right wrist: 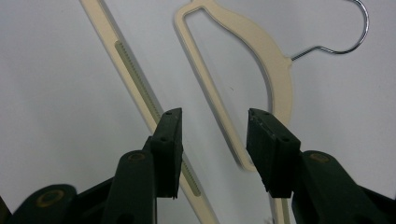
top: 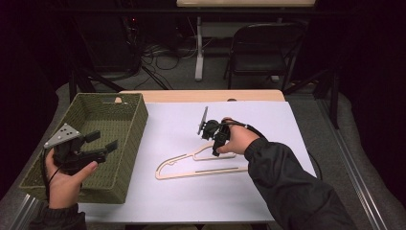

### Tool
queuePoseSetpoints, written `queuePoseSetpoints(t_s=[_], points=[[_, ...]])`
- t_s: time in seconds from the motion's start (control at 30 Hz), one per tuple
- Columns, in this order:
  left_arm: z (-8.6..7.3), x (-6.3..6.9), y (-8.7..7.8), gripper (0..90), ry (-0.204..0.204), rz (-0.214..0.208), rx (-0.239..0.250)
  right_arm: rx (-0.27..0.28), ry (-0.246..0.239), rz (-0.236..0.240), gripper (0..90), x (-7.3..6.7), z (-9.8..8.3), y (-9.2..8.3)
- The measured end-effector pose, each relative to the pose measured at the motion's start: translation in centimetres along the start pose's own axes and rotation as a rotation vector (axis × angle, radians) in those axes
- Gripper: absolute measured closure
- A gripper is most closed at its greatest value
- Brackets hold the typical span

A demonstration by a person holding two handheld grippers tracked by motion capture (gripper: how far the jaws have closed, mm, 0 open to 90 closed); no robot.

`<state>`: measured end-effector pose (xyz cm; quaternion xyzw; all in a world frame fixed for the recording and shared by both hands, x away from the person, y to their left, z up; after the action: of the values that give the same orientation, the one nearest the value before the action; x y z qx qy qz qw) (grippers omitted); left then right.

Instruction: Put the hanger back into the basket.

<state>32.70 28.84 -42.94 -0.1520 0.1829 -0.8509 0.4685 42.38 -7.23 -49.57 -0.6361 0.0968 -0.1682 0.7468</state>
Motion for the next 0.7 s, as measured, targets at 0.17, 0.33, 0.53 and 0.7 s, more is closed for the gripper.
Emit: queuePoseSetpoints(t_s=[0.17,0.33,0.53,0.7], points=[[0.0,0.1,0.1,23.7,0.0,-0.002,-0.003,-0.021,-0.037,-0.005,56.3,0.4,-0.1,0.7],[0.0,0.1,0.1,23.7,0.0,-0.002,-0.002,-0.035,-0.067,0.002,56.9,0.4,-0.1,1.4],[-0.1,0.0,0.2,23.7,0.003,-0.003,-0.005,-0.062,-0.091,-0.008,58.3,0.3,0.0,2.2],[-0.1,0.1,0.2,23.7,-0.001,-0.003,-0.005,-0.066,-0.1,-0.011,59.5,0.4,0.1,2.7]])
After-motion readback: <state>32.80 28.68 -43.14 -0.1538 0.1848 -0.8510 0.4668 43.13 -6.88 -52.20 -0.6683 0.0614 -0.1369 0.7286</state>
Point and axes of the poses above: each handheld gripper's, and its own axes: y roughly forward along the jaws, z roughly out of its top, x roughly to its right, the point moved 4 cm from there along y, roughly forward along the jaws
